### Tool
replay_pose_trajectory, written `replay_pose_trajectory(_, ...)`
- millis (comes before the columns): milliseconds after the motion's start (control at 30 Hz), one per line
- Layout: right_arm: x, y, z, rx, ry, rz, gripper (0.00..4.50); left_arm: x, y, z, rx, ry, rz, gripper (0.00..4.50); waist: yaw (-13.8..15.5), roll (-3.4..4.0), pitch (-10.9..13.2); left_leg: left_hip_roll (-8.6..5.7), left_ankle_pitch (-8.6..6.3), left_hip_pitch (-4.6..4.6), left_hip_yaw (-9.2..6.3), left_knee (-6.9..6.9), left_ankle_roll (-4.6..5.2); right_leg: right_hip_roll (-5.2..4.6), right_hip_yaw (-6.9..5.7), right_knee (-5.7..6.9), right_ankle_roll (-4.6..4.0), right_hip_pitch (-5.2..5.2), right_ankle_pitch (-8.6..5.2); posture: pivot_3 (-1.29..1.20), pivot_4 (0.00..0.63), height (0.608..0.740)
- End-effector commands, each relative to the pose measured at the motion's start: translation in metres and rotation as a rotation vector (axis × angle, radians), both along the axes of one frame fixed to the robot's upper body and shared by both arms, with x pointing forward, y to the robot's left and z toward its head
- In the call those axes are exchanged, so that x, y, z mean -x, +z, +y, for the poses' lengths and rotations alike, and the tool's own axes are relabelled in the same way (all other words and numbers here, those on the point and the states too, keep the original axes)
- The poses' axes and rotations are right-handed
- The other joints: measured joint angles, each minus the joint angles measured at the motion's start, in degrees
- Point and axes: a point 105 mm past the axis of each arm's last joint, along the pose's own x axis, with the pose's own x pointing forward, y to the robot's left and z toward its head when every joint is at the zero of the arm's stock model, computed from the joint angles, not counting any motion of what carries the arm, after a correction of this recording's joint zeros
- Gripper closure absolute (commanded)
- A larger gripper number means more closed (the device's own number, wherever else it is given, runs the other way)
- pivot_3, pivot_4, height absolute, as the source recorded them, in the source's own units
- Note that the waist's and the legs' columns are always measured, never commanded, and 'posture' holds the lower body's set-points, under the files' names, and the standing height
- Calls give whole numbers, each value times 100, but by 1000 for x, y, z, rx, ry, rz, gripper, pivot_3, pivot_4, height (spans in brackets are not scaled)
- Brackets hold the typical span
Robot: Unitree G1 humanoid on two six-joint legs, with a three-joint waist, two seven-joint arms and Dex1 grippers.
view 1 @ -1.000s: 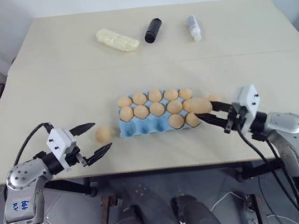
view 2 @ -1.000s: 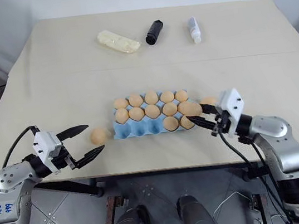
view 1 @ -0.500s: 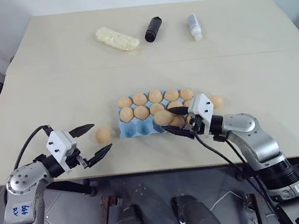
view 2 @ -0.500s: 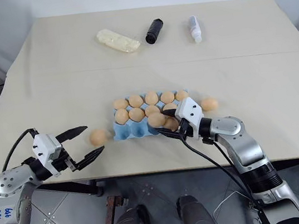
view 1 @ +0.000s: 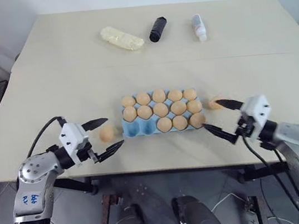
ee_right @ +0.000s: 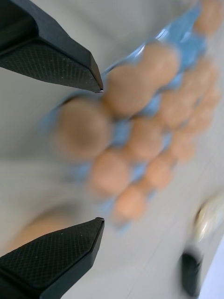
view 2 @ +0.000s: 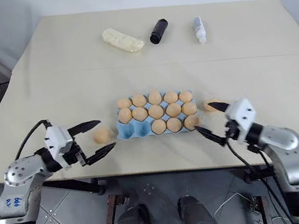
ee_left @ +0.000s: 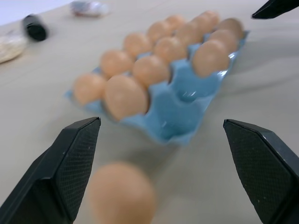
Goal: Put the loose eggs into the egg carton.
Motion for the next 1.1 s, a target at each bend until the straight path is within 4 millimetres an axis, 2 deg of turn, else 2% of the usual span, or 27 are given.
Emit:
replay_pose_trajectory(33,7,0,-40,12,-158,-53,15,2,1,-17,20,-92,10,0,-30,0,0,-1,1,0,0,1,0,0,0,2,0,0,0,0,150,740)
replay_pose_trajectory(167,12,-15,-61,21,-260,-43,15,-1,-2,-30,5,-152,14,0,-109,0,0,-5,6,7,4,4,0,1,7,7,4,2,2,0,150,740)
replay_pose_trajectory(367,3,-18,-66,25,-277,-49,15,-10,4,-33,14,-164,-6,0,-127,1,0,-3,20,15,-1,5,-2,0,8,28,4,2,3,0,150,740)
replay_pose_trajectory(667,-54,0,-36,57,-44,6,15,-8,5,-25,20,-121,-16,0,-222,5,3,-4,28,13,-1,10,6,-2,8,33,14,2,8,0,150,740)
replay_pose_trajectory(800,-77,-5,-27,94,29,63,15,-4,5,-21,21,-94,-23,0,-223,7,5,-3,29,12,-4,9,5,0,6,32,12,1,7,0,150,740)
replay_pose_trajectory(933,-91,-12,-16,122,102,128,15,-1,6,-14,21,-54,-32,0,-227,9,6,-5,28,11,2,11,6,-4,9,28,13,1,7,0,150,740)
replay_pose_trajectory(1033,-99,-10,-9,131,134,121,605,3,6,-8,17,-24,-35,0,-234,11,7,-2,28,11,1,14,6,-3,9,30,13,1,7,0,150,740)
replay_pose_trajectory(1100,-102,-6,-4,125,151,102,1269,5,6,-5,15,-7,-35,0,-240,11,7,-2,29,11,0,14,5,-2,9,31,13,1,7,0,150,740)
